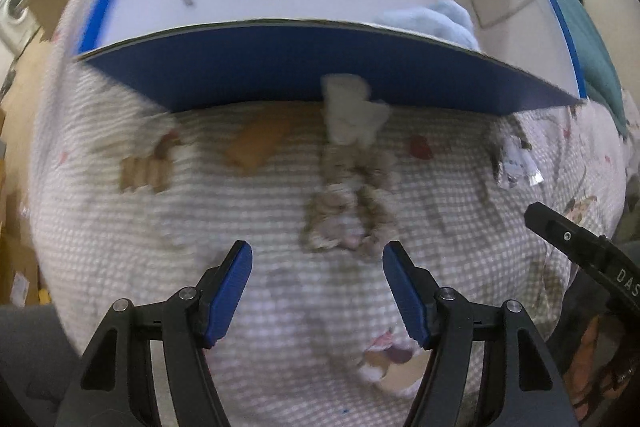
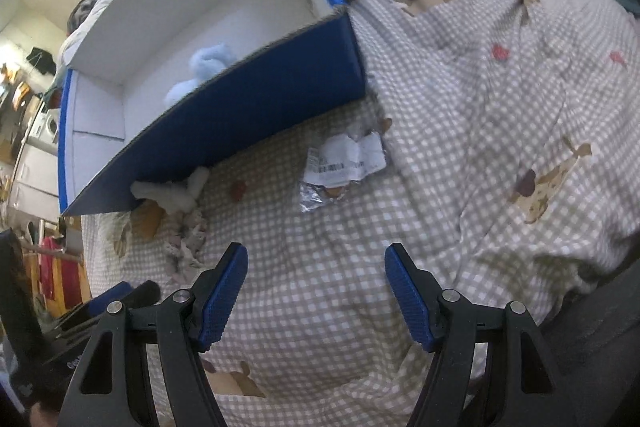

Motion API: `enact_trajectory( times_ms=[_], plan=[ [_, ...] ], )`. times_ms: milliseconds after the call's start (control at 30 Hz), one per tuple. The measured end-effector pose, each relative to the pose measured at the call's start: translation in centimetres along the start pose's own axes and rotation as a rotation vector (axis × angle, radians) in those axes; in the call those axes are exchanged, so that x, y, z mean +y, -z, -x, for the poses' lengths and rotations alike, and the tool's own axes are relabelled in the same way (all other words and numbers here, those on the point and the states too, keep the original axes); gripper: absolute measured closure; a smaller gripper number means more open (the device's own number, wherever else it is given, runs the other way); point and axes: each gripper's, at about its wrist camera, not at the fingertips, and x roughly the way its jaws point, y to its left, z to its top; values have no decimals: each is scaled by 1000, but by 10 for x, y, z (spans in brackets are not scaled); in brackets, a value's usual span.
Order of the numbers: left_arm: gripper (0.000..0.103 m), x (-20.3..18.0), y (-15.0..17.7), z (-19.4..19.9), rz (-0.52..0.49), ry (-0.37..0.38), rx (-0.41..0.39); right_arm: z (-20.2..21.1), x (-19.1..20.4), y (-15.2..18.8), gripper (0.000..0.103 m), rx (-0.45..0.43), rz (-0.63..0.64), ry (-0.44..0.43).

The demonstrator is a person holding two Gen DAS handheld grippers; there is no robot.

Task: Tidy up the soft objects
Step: 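Grasp the beige lace scrunchie with the left tool while the right tool grasps the clear labeled bag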

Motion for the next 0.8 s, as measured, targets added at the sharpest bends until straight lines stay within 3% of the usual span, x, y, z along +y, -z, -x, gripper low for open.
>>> enact_trajectory(
  times_ms=[333,400,433,467,533,800],
  plan=[
    [39,-27,-14,-39,-22,17,8,-11,-8,-3,28,17,-31,16],
    [54,-24,-16,-37,-3,27,-8,-13,-7,-7,28,9,-24,35],
    [69,-23,-18,-38,4,33,-7,-16,-5,-9,28,2,-18,46],
    [77,-22,-19,-39,9,35,2,-18,-3,-12,28,-9,-7,64],
    [85,-12,-21,-37,29,40,9,-23,5,-19,28,-31,29,102],
    [90,-8,-20,-12,39,27,-16,-57,31,-33,28,-46,131,261]
  ],
)
